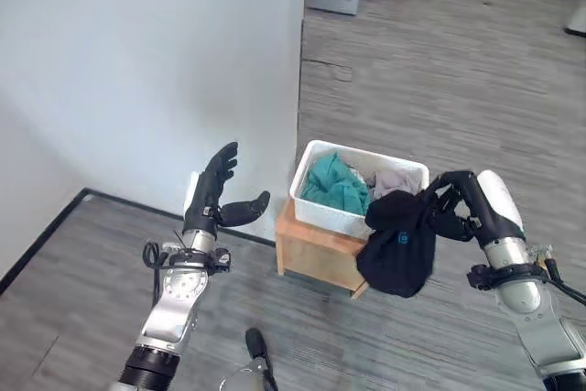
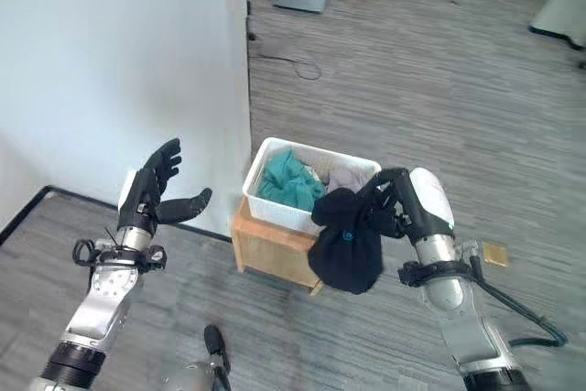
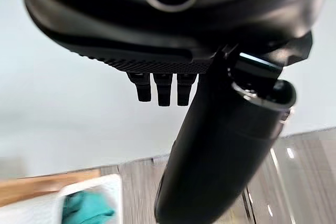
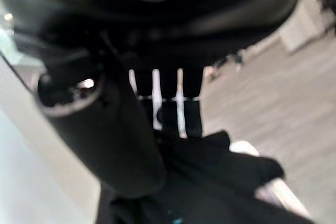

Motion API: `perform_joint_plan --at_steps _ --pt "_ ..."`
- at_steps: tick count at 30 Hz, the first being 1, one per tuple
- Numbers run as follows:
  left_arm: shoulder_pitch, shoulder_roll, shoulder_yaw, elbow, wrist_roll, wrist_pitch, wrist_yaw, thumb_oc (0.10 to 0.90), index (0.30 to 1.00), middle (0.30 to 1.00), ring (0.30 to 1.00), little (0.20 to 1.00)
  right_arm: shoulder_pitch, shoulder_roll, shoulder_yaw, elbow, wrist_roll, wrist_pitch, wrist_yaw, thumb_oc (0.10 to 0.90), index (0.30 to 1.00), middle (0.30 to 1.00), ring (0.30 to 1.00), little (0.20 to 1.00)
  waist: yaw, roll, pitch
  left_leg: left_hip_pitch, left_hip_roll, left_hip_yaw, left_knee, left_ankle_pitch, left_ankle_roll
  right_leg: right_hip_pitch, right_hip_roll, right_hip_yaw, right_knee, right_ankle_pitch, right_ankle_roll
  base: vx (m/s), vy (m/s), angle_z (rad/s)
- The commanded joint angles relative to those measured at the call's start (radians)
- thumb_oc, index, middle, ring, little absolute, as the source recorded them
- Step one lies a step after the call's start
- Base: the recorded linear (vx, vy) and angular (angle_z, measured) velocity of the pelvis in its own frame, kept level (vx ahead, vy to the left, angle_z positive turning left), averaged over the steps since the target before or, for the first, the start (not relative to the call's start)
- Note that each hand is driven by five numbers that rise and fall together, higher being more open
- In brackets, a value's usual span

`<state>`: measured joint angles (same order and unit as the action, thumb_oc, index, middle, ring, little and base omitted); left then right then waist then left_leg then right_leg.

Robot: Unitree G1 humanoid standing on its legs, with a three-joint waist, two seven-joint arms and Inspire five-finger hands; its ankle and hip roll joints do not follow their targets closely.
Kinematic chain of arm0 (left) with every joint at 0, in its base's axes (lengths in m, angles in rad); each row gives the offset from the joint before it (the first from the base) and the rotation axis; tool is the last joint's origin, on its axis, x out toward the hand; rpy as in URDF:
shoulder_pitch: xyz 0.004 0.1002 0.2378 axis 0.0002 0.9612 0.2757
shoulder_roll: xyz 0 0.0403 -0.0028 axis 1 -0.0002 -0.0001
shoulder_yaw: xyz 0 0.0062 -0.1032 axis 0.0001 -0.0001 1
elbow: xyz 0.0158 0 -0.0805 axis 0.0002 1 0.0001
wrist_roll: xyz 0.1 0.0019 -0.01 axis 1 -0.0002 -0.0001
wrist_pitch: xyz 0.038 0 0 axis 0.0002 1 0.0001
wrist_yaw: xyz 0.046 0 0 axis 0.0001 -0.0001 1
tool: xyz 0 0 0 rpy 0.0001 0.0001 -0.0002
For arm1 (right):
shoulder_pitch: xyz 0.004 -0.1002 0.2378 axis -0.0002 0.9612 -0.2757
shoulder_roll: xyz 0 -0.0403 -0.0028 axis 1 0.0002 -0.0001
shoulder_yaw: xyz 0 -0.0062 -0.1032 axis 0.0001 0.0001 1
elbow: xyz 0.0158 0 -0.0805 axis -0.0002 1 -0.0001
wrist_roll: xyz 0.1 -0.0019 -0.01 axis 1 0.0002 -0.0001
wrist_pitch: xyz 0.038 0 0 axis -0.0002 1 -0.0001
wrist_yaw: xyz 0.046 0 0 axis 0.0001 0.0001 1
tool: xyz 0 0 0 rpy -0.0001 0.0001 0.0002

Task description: Pick up bed clothes into laundry basket.

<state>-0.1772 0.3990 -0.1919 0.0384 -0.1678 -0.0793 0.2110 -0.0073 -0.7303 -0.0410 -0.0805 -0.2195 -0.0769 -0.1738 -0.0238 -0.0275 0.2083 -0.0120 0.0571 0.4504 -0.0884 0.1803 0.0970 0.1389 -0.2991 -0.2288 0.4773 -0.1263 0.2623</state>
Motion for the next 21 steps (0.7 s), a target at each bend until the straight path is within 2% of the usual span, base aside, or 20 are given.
perform_joint_plan --at_steps 1,2,4,5,6,8,9,11,13,16,21 --pt "-0.119 -0.01 -0.019 -0.128 0.014 -0.105 0.028 0.8 0.9 0.9 0.9 0.9 -0.309 -0.138 -0.151 -0.121 -0.013 -0.08 -0.186 0.4 0.3 0.3 0.3 0.3 -0.007 0.041 -0.037 0.018 0.033 0.038 0.038 -0.124 -0.102 -0.056 0.032 -0.018 0.12 0.095 -0.024 0.3 0.09 0.04" --pt "-0.138 -0.008 -0.022 -0.128 0.014 -0.109 0.027 0.8 0.9 0.9 0.9 0.9 -0.349 -0.174 -0.185 -0.126 0.019 -0.083 -0.217 0.4 0.3 0.3 0.3 0.3 -0.023 0.052 -0.025 0.057 0.034 0.032 0.027 -0.14 -0.106 -0.121 -0.003 -0.038 0.077 0.04 -0.048 0.25 -0.004 0.0" --pt "-0.161 -0.018 -0.04 -0.112 0.002 -0.119 0.016 0.8 0.9 0.9 0.9 0.9 -0.373 -0.238 -0.221 -0.12 0.052 -0.088 -0.238 0.4 0.3 0.3 0.3 0.3 -0.041 0.054 -0.022 0.069 0.043 0.002 0.013 -0.139 -0.123 -0.136 0.025 -0.043 -0.044 -0.041 -0.087 0.11 -0.141 0.09" --pt "-0.172 -0.028 -0.047 -0.102 -0.004 -0.125 0.011 0.8 0.9 0.9 0.9 0.9 -0.384 -0.27 -0.238 -0.115 0.069 -0.095 -0.247 0.4 0.3 0.3 0.3 0.3 -0.048 0.061 -0.024 0.053 0.06 0.004 0.016 -0.119 -0.126 -0.118 0.053 -0.059 -0.155 -0.034 -0.109 0.0 -0.225 0.63" --pt "-0.183 -0.036 -0.065 -0.091 -0.005 -0.123 0.011 0.8 0.9 0.9 0.9 0.9 -0.386 -0.295 -0.248 -0.095 0.08 -0.094 -0.269 0.4 0.3 0.3 0.3 0.3 -0.052 0.049 -0.031 0.048 0.06 -0.007 0.013 -0.12 -0.131 -0.107 0.077 -0.031 -0.231 -0.048 -0.117 -0.01 -0.213 0.91" --pt "-0.18 -0.037 -0.061 -0.091 -0.017 -0.133 -0.001 0.8 0.9 0.9 0.9 0.9 -0.391 -0.326 -0.263 -0.103 0.085 -0.093 -0.25 0.4 0.3 0.3 0.3 0.3 -0.05 0.045 -0.043 0.051 0.065 -0.017 0.014 -0.12 -0.138 -0.079 0.082 -0.037 -0.275 -0.048 -0.112 0.05 -0.125 0.96" --pt "-0.164 -0.049 -0.077 -0.083 -0.023 -0.134 -0.011 0.8 0.9 0.9 0.9 0.9 -0.452 -0.385 -0.237 -0.102 0.089 -0.095 -0.264 0.4 0.3 0.3 0.3 0.3 -0.025 0.03 -0.064 0.058 0.064 -0.016 0.016 -0.121 -0.143 -0.033 0.081 -0.061 -0.336 -0.03 -0.116 0.03 -0.076 1.03" --pt "-0.149 -0.057 -0.076 -0.084 -0.021 -0.134 -0.018 0.8 0.9 0.9 0.9 0.9 -0.509 -0.408 -0.191 -0.084 0.099 -0.1 -0.268 0.4 0.3 0.3 0.3 0.3 -0.019 0.031 -0.077 0.066 0.065 -0.017 0.015 -0.118 -0.149 -0.001 0.091 -0.071 -0.382 -0.013 -0.118 0.05 -0.129 0.55" --pt "-0.115 -0.056 -0.069 -0.087 -0.041 -0.136 -0.04 0.8 0.9 0.9 0.9 0.9 -0.598 -0.456 -0.113 -0.047 0.126 -0.102 -0.249 0.4 0.3 0.3 0.3 0.3 0.014 0.016 -0.102 0.066 0.069 -0.03 0.017 -0.108 -0.165 0.059 0.113 -0.089 -0.477 0.004 -0.119 0.05 -0.193 0.05" --pt "-0.073 -0.059 -0.047 -0.091 -0.056 -0.133 -0.049 0.8 0.9 0.9 0.9 0.9 -0.663 -0.468 -0.032 -0.021 0.143 -0.095 -0.217 0.4 0.3 0.3 0.3 0.3 0.027 0.015 -0.115 0.068 0.081 -0.044 0.018 -0.089 -0.185 0.11 0.128 -0.106 -0.551 0.021 -0.124 0.02 -0.121 0.13" --pt "-0.039 -0.064 -0.035 -0.099 -0.063 -0.131 -0.06 0.8 0.9 0.9 0.9 0.9 -0.674 -0.439 0.014 -0.04 0.143 -0.091 -0.175 0.4 0.3 0.3 0.3 0.3 0.039 0.02 -0.126 0.066 0.099 -0.051 0.016 -0.069 -0.2 0.127 0.142 -0.122 -0.565 0.012 -0.13 0.0 -0.095 0.05"
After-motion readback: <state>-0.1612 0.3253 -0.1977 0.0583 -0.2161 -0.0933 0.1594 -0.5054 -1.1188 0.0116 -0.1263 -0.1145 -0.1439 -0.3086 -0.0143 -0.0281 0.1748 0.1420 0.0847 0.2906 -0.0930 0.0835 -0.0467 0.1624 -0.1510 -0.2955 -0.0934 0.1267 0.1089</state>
